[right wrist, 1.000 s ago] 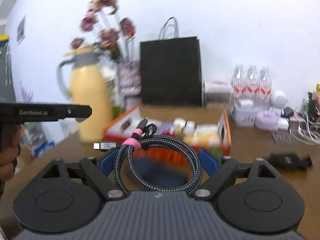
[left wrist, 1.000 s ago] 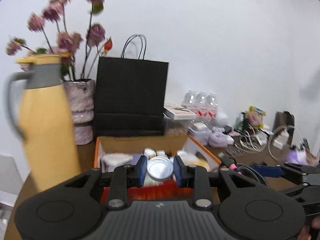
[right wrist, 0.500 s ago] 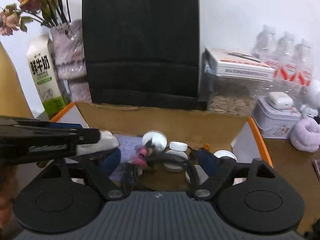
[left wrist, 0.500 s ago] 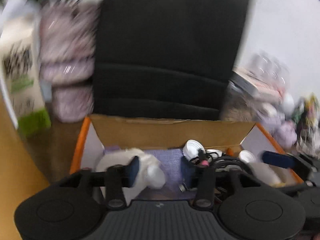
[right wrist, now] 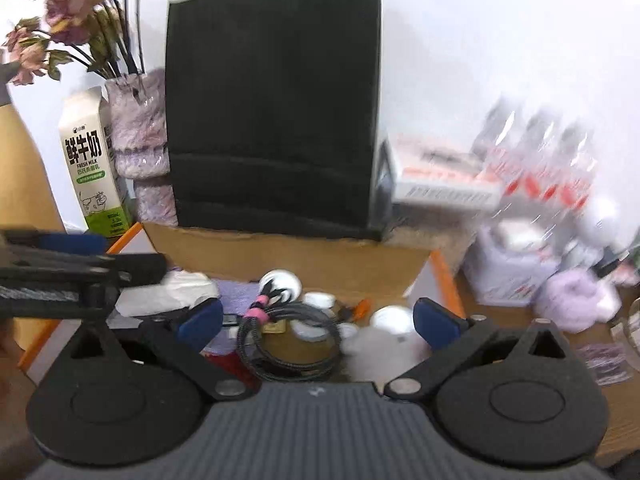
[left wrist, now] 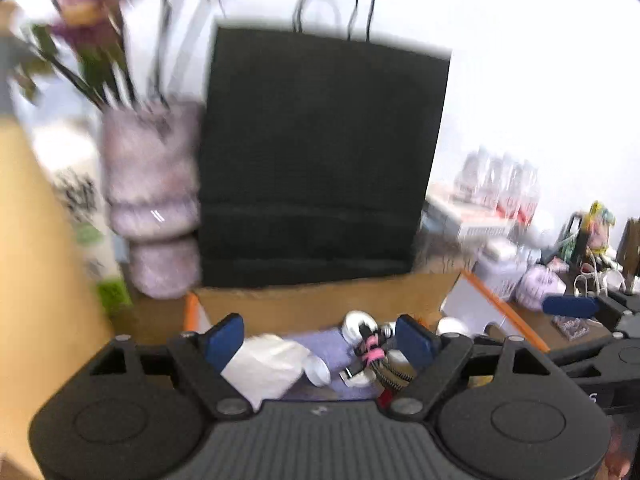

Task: Organize objects
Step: 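Carry the white lid and cable into the box, opening both grippers, then grasp the navy blue pouch with both grippers together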

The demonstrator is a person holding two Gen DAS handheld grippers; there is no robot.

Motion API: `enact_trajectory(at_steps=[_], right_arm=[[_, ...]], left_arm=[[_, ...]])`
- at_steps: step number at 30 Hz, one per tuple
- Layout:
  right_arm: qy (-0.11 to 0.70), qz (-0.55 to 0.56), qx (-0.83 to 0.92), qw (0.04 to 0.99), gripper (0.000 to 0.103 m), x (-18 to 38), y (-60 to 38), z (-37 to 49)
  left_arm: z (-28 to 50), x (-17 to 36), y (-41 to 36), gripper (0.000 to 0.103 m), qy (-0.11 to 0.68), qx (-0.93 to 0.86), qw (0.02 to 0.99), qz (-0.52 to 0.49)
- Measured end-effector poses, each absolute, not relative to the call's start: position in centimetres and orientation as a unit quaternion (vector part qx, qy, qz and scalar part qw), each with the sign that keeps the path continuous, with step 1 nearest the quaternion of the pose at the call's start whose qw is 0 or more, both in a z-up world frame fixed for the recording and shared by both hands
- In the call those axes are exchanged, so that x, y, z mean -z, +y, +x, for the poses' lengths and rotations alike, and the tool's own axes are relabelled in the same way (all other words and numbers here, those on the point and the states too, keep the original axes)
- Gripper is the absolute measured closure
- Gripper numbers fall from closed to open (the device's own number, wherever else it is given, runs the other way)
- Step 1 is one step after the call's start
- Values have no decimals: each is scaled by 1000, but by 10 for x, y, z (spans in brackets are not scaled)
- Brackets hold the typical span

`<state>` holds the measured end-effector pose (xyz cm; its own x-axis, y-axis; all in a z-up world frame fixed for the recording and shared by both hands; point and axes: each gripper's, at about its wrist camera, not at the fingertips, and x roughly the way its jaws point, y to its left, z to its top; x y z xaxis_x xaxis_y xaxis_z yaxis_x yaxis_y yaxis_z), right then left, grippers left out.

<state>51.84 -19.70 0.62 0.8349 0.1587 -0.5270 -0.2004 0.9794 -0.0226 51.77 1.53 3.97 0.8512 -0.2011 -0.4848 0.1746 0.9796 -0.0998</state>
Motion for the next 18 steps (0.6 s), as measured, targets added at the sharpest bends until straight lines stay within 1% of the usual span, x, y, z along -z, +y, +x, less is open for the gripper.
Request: enact_trajectory(at_steps=[1,5,8,11,13,16,18], right_arm=[[270,-32,-95,958,0,-10,-200,507],[283,-23,-112,952,0,-16,-209,458],[273,-3,-108,956,0,-17,-218,400],[266,18,-133,955,0,-9,-228,329],[260,29,-146,954,0,0,-234,282],[284,9,-150,947,0,14,-236,224],[285,-10,-156,946,0,21,-237,187]], left_arm=[[504,-47,20,16,245,97,964,-36],[439,-60,24,15,241,96,965,-32],[371,-60,21,12,228,97,969,-17],[294,-45,18,9,226,115,967,-21],[252,-31,18,8,238,125,963,-29],[195,-10,17,8,268,114,956,-26],[162,0,12,8,277,102,955,-18]])
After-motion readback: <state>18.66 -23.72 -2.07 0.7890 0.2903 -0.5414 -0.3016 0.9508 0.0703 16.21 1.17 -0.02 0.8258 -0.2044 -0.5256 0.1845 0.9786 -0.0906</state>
